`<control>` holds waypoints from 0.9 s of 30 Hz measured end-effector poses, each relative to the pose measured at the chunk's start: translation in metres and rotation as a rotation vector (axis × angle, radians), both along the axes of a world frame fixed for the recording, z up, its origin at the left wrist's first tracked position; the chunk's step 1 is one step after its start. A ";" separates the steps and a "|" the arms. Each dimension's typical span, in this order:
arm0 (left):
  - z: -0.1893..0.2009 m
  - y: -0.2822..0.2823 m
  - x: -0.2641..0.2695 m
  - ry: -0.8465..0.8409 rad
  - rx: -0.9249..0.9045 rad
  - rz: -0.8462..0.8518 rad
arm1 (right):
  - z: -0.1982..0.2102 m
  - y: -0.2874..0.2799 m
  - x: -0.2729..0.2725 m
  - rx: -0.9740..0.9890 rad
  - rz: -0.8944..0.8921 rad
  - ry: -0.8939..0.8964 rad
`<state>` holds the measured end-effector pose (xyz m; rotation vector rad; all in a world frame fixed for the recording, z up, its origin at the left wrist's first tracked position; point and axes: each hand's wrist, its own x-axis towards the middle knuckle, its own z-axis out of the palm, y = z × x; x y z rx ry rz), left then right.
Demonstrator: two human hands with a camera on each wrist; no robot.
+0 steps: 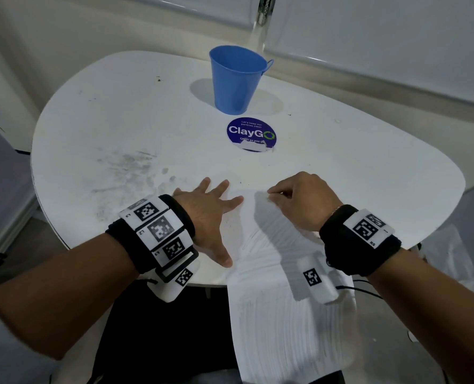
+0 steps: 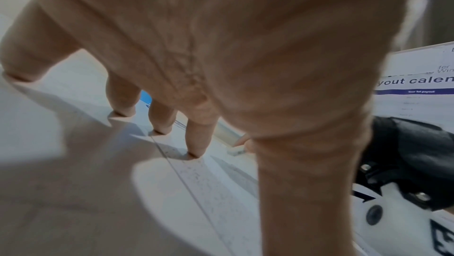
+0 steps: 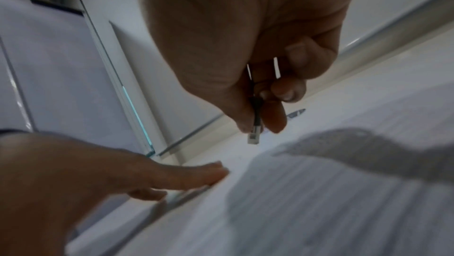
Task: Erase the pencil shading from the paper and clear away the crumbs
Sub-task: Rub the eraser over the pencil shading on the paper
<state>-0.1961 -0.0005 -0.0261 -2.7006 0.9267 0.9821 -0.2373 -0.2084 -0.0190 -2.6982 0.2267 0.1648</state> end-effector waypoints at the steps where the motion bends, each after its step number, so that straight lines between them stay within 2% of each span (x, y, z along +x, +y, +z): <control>1: 0.000 0.000 0.000 0.000 -0.001 0.000 | 0.001 0.001 -0.004 0.015 -0.002 -0.005; 8: 0.001 0.006 0.009 0.032 -0.053 0.027 | -0.007 0.020 -0.022 -0.045 0.052 0.064; 16: -0.004 0.005 0.012 -0.006 -0.062 0.058 | -0.006 0.024 -0.011 0.029 0.030 0.028; 21: -0.005 0.003 0.013 0.000 -0.044 0.056 | -0.005 0.038 -0.026 0.030 0.188 0.075; 25: -0.004 0.003 0.012 0.004 -0.049 0.056 | -0.002 0.026 -0.014 -0.076 0.062 0.011; 27: -0.004 0.003 0.012 -0.003 -0.048 0.052 | -0.004 0.030 -0.019 -0.040 0.094 0.039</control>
